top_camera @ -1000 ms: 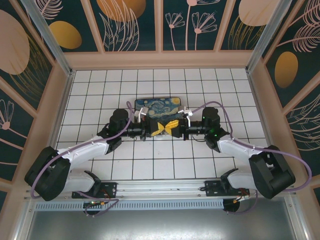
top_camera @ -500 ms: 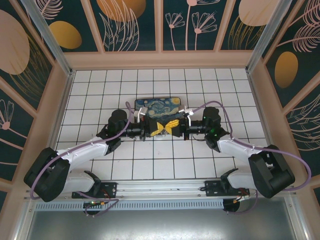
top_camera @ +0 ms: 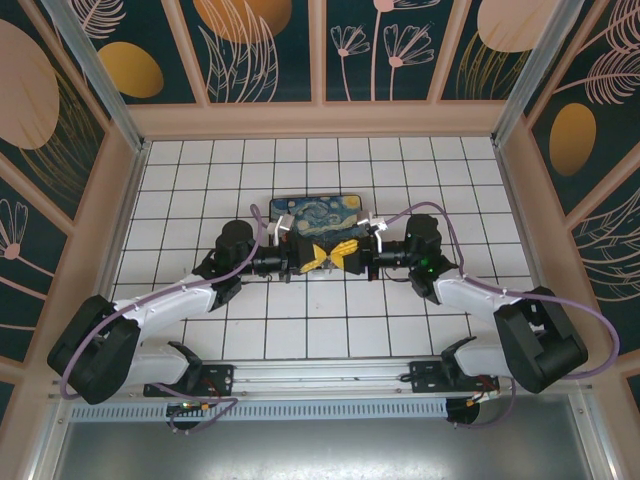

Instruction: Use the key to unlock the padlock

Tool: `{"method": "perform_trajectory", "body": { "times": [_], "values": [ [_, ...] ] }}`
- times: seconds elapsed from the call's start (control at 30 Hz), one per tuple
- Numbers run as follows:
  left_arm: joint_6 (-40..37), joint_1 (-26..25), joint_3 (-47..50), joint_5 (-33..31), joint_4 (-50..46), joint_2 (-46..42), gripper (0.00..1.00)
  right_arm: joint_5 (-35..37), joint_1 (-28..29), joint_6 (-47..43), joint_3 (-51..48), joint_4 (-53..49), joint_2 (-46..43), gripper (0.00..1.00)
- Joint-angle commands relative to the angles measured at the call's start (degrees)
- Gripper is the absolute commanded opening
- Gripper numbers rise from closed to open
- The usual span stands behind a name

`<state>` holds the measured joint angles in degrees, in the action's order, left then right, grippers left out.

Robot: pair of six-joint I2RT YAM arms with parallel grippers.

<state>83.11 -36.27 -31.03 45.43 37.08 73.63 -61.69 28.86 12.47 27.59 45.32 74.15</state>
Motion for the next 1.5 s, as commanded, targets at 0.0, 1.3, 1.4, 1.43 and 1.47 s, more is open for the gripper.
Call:
{"method": "perform_trajectory", "body": {
  "times": [0.0,1.3,1.4,1.43,1.47],
  "values": [
    [1.2,0.6,0.5,-0.6,4.4,-1.2,0.00,-2.0,0.4,0.4,-0.1,2.5,0.5,0.14],
    [-29.8,-19.6,-13.9,-60.2,-45.7,11.2,0.61,24.4,-14.2,29.8,-1.2,-18.5,-15.2,0.00],
    [-30.2,-21.1,-15.8,-61.6,-44.2,15.8,0.60,24.3,-15.9,30.7,-1.2,-17.9,-16.0,0.00],
    [-30.0,-21.3,-16.4,-61.9,-44.0,17.0,0.59,24.2,-16.0,30.6,-1.1,-17.6,-16.2,0.00],
    [-30.4,-21.8,-16.9,-62.6,-43.3,18.2,0.59,24.2,-16.1,30.4,-0.8,-17.9,-16.3,0.00]
  ]
}}
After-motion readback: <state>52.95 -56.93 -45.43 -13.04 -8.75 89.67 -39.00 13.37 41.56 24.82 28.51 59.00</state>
